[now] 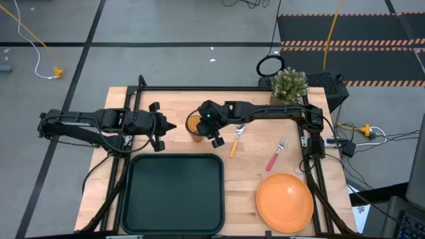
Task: Pick and place plate/cup/fork/spoon on tray
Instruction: Put the orange cup on the black tray
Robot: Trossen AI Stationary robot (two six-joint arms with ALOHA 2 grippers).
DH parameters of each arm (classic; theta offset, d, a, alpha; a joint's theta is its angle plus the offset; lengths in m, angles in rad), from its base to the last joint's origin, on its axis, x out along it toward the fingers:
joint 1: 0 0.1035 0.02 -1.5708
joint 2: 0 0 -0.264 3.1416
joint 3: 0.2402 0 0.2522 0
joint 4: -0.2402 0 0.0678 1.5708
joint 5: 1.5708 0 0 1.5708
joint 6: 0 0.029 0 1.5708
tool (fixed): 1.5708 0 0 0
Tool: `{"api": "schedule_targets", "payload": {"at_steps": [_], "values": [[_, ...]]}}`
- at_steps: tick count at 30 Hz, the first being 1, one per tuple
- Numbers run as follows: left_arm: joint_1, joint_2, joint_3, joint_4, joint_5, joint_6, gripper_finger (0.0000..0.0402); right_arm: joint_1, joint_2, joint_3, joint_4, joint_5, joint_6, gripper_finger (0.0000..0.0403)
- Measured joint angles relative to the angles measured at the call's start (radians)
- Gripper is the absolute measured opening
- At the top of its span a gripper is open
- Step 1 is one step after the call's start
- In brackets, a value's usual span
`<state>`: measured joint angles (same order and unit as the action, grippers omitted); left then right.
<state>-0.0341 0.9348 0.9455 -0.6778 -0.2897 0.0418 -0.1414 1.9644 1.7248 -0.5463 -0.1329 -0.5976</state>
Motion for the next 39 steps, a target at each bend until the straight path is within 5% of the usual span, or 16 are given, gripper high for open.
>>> {"api": "schedule_targets", "payload": {"at_steps": [11, 18, 25, 32, 39], "values": [[-0.001, 0.0, 0.0, 0.041, 0.0, -0.004, 0.0006, 0.005, -0.016, 0.0, -0.015, 0.008, -0.053, 0.0008], [-0.024, 0.024, -0.001, 0.112, 0.0, 0.02, 0.0023, 0.041, -0.084, 0.0, -0.008, 0.082, -0.059, 0.0003], [-0.091, 0.078, -0.001, 0.243, -0.001, 0.094, 0.0113, 0.091, -0.144, 0.0, -0.062, 0.076, -0.012, 0.0002], [-0.159, 0.153, 0.035, 0.29, 0.026, 0.204, 0.02, 0.1, -0.159, 0.0, -0.138, -0.073, 0.038, 0.0001], [-0.164, 0.296, 0.16, 0.158, 0.12, 0.271, 0.0196, 0.1, -0.158, 0.0, -0.158, -0.194, 0.063, 0.0001]]}}
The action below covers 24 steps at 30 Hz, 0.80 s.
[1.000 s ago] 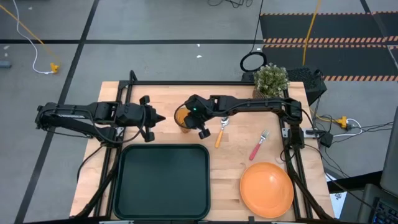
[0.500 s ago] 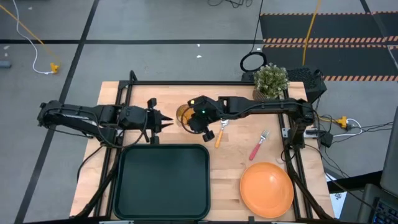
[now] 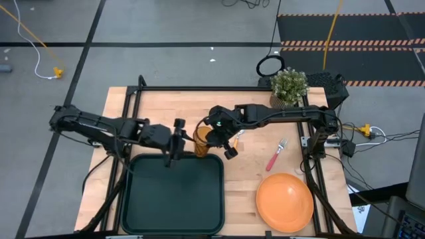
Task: Pick and place plate/cup/fork/spoon on tray
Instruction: Put the orange cup on the black tray
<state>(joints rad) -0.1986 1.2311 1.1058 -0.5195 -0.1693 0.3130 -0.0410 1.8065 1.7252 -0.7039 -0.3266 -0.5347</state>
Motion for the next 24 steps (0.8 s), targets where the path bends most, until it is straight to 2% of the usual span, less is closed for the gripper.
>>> {"api": "schedule_targets", "payload": {"at_steps": [5, 9, 15, 24], "values": [[0.0, 0.102, 0.099, -0.109, 0.033, 0.019, 0.0173, 0.0, 0.0, 0.0, -0.004, -0.076, -0.001, 0.0], [0.0, 0.156, 0.137, -0.134, 0.063, 0.053, 0.0159, 0.0, 0.0, 0.0, -0.014, -0.123, -0.003, 0.0], [0.004, 0.162, 0.142, -0.151, 0.061, 0.086, 0.0139, 0.003, 0.0, 0.0, -0.041, -0.124, -0.003, 0.0], [0.009, 0.162, 0.143, -0.198, 0.111, 0.208, 0.008, 0.013, 0.001, 0.0, -0.062, -0.155, -0.019, 0.0]]}}
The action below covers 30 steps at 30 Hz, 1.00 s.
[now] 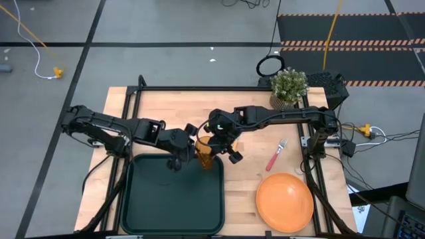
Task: Pick and place plate/cup/fork/spoon on tray
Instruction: Put the orange cup on the black tray
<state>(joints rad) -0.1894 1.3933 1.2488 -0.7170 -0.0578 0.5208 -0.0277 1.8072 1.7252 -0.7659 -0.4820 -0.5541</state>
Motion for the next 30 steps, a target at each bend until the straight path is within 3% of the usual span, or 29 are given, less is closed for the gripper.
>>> {"api": "schedule_targets", "payload": {"at_steps": [10, 15, 21, 26, 30], "values": [[0.0, 0.0, 0.0, -0.042, 0.028, 0.117, 0.0069, 0.002, 0.0, 0.0, -0.046, -0.049, -0.025, 0.0002], [-0.003, 0.0, -0.003, -0.055, 0.042, 0.179, 0.0096, 0.001, -0.001, 0.0, -0.046, -0.112, -0.064, 0.0003], [-0.009, 0.0, -0.003, -0.041, -0.01, 0.183, 0.0139, -0.005, -0.001, 0.0, -0.024, -0.126, -0.066, 0.0003], [-0.04, -0.04, -0.003, -0.02, -0.127, 0.184, 0.0148, -0.006, 0.006, -0.003, -0.024, -0.128, -0.067, 0.0004], [-0.05, -0.053, -0.002, 0.033, -0.1, 0.225, 0.0149, -0.005, 0.009, -0.024, -0.005, -0.175, -0.069, 0.0004]]}}
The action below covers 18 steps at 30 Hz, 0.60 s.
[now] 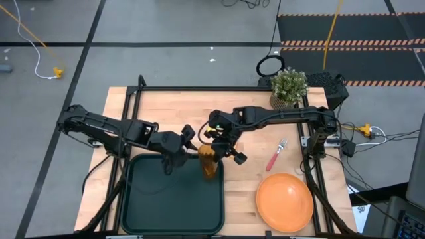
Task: Pick and place plate/cup/fork/spoon on tray
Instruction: Put the orange cup on the black tray
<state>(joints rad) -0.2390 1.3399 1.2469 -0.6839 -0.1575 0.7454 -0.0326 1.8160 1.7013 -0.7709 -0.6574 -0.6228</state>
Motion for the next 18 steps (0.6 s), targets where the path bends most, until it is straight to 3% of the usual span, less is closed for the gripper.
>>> {"api": "schedule_targets", "payload": {"at_steps": [5, 11, 18], "values": [[0.01, 0.041, 0.002, 0.006, 0.066, 0.039, 0.015, 0.001, 0.0, -0.007, 0.033, -0.002, -0.011, 0.0004], [0.008, 0.076, 0.0, 0.02, 0.046, 0.04, 0.015, 0.003, 0.0, -0.016, 0.005, -0.007, -0.03, 0.0004], [0.016, 0.077, 0.0, 0.006, 0.132, 0.064, 0.015, 0.004, 0.0, -0.065, 0.05, -0.08, -0.049, 0.0004]]}}
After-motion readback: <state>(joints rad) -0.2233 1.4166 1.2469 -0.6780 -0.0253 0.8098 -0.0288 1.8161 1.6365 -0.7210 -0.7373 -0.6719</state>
